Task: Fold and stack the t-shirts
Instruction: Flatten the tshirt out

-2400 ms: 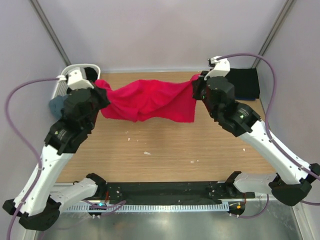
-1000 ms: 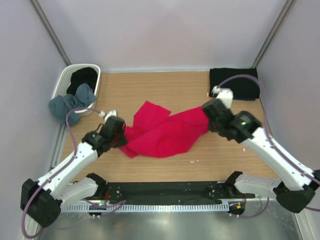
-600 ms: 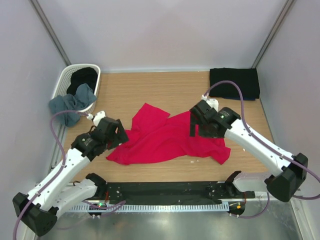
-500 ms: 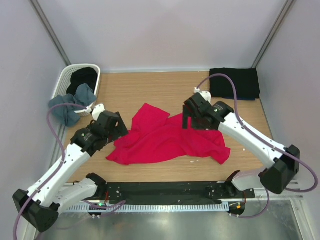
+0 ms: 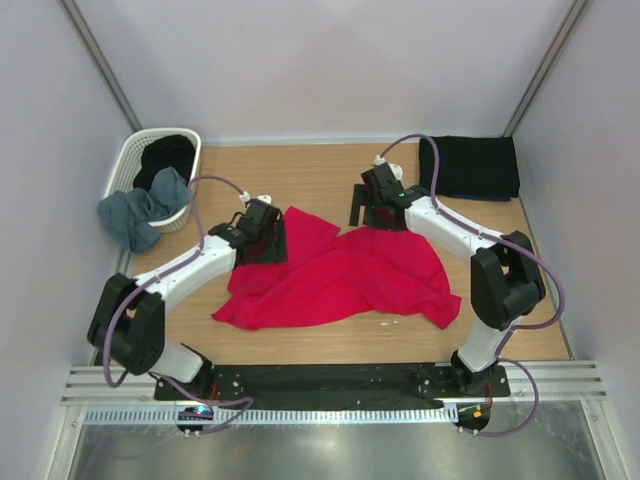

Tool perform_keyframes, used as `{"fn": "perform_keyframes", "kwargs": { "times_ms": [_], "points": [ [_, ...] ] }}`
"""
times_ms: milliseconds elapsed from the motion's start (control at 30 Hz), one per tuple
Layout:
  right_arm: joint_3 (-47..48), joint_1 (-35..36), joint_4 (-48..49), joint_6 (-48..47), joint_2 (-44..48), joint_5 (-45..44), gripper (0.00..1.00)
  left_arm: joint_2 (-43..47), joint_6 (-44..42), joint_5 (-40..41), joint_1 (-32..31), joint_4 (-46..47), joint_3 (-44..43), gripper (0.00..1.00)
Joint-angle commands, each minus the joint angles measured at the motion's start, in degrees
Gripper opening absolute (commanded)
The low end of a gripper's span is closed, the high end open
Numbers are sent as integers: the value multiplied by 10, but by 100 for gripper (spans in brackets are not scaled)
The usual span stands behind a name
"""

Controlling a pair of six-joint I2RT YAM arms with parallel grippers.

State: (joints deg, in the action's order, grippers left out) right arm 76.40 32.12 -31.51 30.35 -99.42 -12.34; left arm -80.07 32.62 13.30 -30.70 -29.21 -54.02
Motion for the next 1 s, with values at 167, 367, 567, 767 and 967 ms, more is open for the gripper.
{"fn": "perform_keyframes", "kwargs": {
  "times_ms": [167, 367, 567, 767, 967],
  "points": [
    [-127, -102, 86, 9, 49, -16, 86, -121, -27, -21, 3, 58, -56, 58],
    [-141, -122, 104, 9, 20, -8, 82, -155, -16, 5, 2, 72, -46, 25],
    [-131, -129, 112, 8, -9, -17, 71, -116, 2, 63, 4, 20, -67, 0],
    [-124, -152, 113, 9, -40, -6, 67, 17, 35, 116, 6, -44, -52, 0],
    [-129, -155, 115, 10, -35, 16, 66, 134, 106, 107, 13, -93, 39, 1]
  ]
}}
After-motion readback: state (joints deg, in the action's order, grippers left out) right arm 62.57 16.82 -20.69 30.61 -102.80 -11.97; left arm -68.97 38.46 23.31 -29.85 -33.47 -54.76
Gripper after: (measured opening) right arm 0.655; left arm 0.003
